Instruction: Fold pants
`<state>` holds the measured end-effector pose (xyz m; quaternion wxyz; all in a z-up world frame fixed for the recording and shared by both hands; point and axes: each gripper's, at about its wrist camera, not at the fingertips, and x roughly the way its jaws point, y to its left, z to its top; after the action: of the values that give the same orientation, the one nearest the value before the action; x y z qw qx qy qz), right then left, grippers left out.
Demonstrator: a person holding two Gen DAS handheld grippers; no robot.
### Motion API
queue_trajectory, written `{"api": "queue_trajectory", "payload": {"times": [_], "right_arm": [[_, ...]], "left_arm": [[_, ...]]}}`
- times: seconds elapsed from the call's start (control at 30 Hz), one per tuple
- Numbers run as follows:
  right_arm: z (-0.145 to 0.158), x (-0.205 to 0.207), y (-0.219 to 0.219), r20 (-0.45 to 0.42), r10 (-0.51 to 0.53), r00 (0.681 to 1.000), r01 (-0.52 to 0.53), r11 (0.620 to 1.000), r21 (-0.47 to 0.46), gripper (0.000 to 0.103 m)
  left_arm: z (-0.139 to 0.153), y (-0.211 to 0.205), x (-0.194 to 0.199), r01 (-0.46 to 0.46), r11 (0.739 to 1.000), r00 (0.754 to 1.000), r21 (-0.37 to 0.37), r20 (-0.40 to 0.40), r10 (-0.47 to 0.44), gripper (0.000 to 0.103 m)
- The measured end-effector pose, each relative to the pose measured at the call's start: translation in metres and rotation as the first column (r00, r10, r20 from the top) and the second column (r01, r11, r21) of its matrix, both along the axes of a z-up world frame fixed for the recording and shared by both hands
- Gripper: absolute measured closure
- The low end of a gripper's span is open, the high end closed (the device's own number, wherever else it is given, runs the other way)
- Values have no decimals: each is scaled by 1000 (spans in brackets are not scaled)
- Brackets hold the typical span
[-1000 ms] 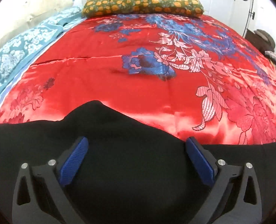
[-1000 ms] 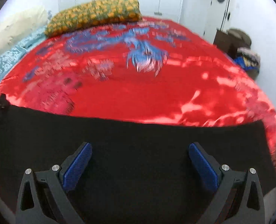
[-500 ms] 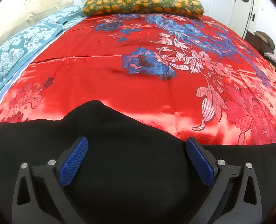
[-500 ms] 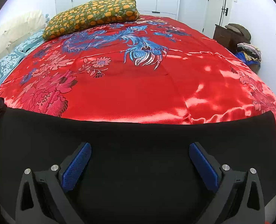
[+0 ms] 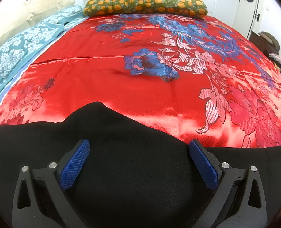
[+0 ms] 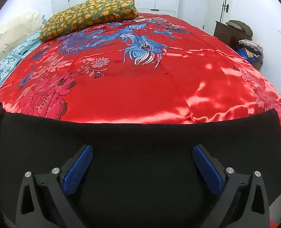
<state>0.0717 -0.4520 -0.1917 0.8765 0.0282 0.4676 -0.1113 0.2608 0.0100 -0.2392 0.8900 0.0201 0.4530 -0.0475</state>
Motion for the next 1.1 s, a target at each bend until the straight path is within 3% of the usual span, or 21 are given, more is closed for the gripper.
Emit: {"api": "queue_trajectory", "payload": {"times": [0.4, 1.1], "right_arm": [[0, 3, 0, -18, -20, 1000, 20, 1000, 11, 0], [0, -3, -4, -9, 49, 999, -49, 998, 32, 0]], "left_arm": [[0, 0, 0, 0, 1000, 1000, 0, 0, 0, 0], [0, 0, 0, -1, 1000, 1000, 0, 1, 1, 0]]}}
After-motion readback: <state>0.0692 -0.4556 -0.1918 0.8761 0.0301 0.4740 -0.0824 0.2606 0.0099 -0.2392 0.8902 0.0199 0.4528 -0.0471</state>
